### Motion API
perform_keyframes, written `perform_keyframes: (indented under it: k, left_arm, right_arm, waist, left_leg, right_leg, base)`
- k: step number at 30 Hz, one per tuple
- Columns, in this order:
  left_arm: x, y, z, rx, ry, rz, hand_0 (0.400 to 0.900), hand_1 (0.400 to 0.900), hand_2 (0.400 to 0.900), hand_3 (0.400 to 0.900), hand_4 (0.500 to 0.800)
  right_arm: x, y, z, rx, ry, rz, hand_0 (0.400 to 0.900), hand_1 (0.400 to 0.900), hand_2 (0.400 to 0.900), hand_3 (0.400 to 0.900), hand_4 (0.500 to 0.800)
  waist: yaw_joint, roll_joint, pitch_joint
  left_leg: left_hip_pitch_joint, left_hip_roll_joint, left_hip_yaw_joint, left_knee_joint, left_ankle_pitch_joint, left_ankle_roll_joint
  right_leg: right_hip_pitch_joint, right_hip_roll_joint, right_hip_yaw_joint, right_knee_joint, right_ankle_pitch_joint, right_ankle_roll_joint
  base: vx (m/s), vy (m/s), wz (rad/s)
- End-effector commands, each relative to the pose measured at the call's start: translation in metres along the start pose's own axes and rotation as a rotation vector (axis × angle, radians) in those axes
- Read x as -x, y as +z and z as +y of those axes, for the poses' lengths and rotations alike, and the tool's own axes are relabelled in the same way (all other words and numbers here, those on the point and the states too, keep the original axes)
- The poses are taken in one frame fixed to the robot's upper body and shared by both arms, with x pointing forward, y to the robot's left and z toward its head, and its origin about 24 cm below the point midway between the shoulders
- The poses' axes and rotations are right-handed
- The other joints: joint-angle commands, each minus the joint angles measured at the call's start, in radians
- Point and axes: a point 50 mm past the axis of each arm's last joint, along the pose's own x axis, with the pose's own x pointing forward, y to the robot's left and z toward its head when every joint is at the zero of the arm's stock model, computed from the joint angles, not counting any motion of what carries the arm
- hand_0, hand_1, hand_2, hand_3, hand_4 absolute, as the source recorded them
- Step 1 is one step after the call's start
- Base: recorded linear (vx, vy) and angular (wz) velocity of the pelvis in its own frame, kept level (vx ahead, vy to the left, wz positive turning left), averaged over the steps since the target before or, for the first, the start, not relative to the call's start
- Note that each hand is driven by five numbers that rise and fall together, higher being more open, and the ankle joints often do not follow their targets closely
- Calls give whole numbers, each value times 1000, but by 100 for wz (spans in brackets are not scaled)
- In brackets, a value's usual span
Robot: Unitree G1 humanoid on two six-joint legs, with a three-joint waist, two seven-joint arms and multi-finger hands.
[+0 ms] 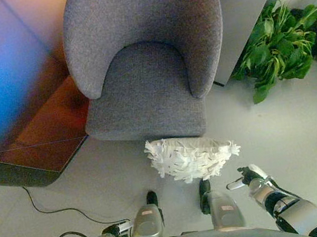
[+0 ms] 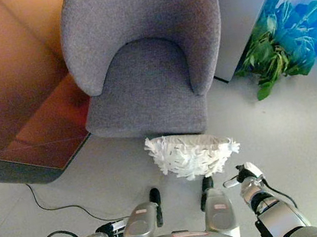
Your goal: Pick up the pillow and put it on the sofa.
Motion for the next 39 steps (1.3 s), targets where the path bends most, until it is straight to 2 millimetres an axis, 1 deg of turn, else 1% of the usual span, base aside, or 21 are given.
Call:
perform_keyframes:
  k: [1,3,4,5,7,10,11,12,13,14,15,17,19,21,23,24,28,31,36,39]
  left_arm:
    - [1,-7,13,-60,40,26,900,900,900,900,800]
    - [1,-5,15,-65,45,15,900,900,900,900,800]
    - [2,1,19,-57,47,-3,900,900,900,900,800]
    - [2,3,19,-55,48,-8,900,900,900,900,800]
    - [3,13,21,-47,49,-38,900,900,900,900,800]
    - [5,29,21,-22,38,-76,900,900,900,900,800]
    - [6,31,21,-20,39,-78,900,900,900,900,800]
    - [6,36,20,-17,35,-89,900,900,900,900,800]
    - [6,37,20,-6,33,-90,900,900,900,900,800]
    - [6,38,19,-3,32,-90,900,900,900,900,800]
    - [6,39,18,7,28,-93,900,900,900,900,800]
    - [7,40,19,16,21,-97,900,900,900,900,800]
    - [7,41,16,28,10,-100,900,900,900,900,800]
    - [6,41,15,32,5,-102,900,900,900,900,800]
    - [6,42,13,29,-6,-109,900,900,900,900,800]
    - [6,42,12,32,-7,-107,900,900,900,900,800]
    - [6,40,14,40,-8,-108,900,900,900,900,800]
    - [6,36,15,41,-8,-106,900,900,900,900,800]
    - [6,37,13,49,-22,-129,900,900,900,900,800]
    - [6,37,14,62,-23,-132,900,900,900,900,800]
  right_arm:
    - [-2,18,-35,206,-271,-121,900,900,900,900,800]
    - [-1,40,-53,299,-391,-196,900,900,900,900,800]
    - [2,62,-72,353,-491,-249,900,900,900,900,800]
    - [3,68,-77,364,-515,-262,900,900,900,900,800]
    - [8,93,-105,404,-594,-297,900,900,900,900,800]
    - [15,118,-138,385,-650,-305,900,900,900,900,800]
    - [16,120,-141,377,-658,-302,900,900,900,900,800]
    - [18,125,-152,357,-679,-296,900,900,900,900,800]
    - [19,127,-162,333,-689,-289,900,900,900,900,800]
    - [20,128,-164,324,-691,-287,900,900,900,900,800]
    - [21,129,-172,309,-701,-283,900,900,900,900,800]
    - [22,130,-180,291,-702,-270,900,900,900,900,800]
    - [23,129,-192,278,-711,-248,900,900,900,900,800]
    - [24,128,-197,262,-714,-238,900,900,900,900,800]
    - [25,128,-208,234,-717,-216,900,900,900,900,800]
    - [26,127,-209,226,-718,-213,900,900,900,900,800]
    - [29,127,-223,179,-715,-195,900,900,900,900,800]
    - [28,127,-225,151,-697,-192,900,900,900,900,800]
    - [27,124,-225,123,-697,-191,900,900,900,900,800]
    - [30,123,-234,105,-723,-189,900,900,900,900,800]
  waist:
    - [31,-15,26]
    - [43,-10,39]
    - [50,-7,55]
    - [51,-6,59]
    - [57,2,85]
    - [63,16,123]
    - [65,18,127]
    - [69,23,139]
    - [76,33,151]
    - [77,34,152]
    - [82,40,161]
    - [85,47,167]
    - [92,60,177]
    - [96,66,182]
    - [102,78,190]
    - [103,79,190]
    - [112,93,202]
    - [113,97,205]
    - [112,106,215]
    - [115,116,223]
  left_leg:
    - [-76,-74,5,174,-87,87]
    - [-95,-73,-1,205,-102,86]
    - [-129,-77,-4,241,-114,87]
    - [-141,-78,-4,253,-118,88]
    - [-199,-84,-3,310,-136,90]
    - [-299,-91,-1,398,-164,99]
    - [-313,-91,-1,410,-168,101]
    - [-351,-94,-1,443,-175,102]
    - [-377,-95,-9,490,-215,101]
    - [-386,-95,-9,497,-217,102]
    - [-419,-97,-12,531,-225,103]
    - [-460,-100,-11,570,-235,108]
    - [-515,-110,-15,625,-245,114]
    - [-540,-113,-19,652,-251,118]
    - [-587,-116,-24,693,-258,124]
    - [-593,-116,-24,698,-259,125]
    - [-646,-119,-27,752,-271,132]
    - [-663,-118,-27,774,-277,134]
    - [-683,-121,-29,803,-282,136]
    - [-725,-125,-33,846,-287,138]
  right_leg:
    - [40,-108,7,41,15,60]
    - [24,-112,6,77,-1,59]
    - [-6,-113,11,116,-17,57]
    - [-17,-113,13,129,-22,55]
    - [-69,-110,17,186,-45,46]
    - [-169,-98,28,280,-85,27]
    - [-184,-97,28,294,-91,23]
    - [-218,-96,28,328,-103,15]
    - [-249,-91,37,386,-148,15]
    - [-258,-91,38,395,-152,14]
    - [-288,-89,41,430,-168,7]
    - [-329,-86,44,471,-185,-1]
    - [-385,-81,46,534,-208,-16]
    - [-413,-81,49,566,-220,-23]
    - [-464,-80,55,613,-236,-31]
    - [-472,-79,56,620,-238,-32]
    - [-525,-74,58,678,-262,-46]
    - [-545,-67,59,705,-275,-54]
    - [-565,-65,63,736,-286,-60]
    - [-600,-62,66,776,-300,-66]
  base:
    - [25,-64,13]
    - [-11,-54,12]
    - [-62,-34,11]
    - [-96,-30,13]
    - [-116,-13,12]
    - [-142,-5,11]
    - [-145,-4,8]
    - [-65,-6,2]
    - [-47,-5,0]
    - [0,0,0]
    - [-77,-4,3]
    - [-78,-5,5]
    - [-60,-6,9]
    - [-37,-4,7]
    - [-41,-7,8]
    - [-34,-10,5]
    - [-26,-21,6]
    - [0,0,0]
    - [-4,-8,1]
    - [-32,-28,5]
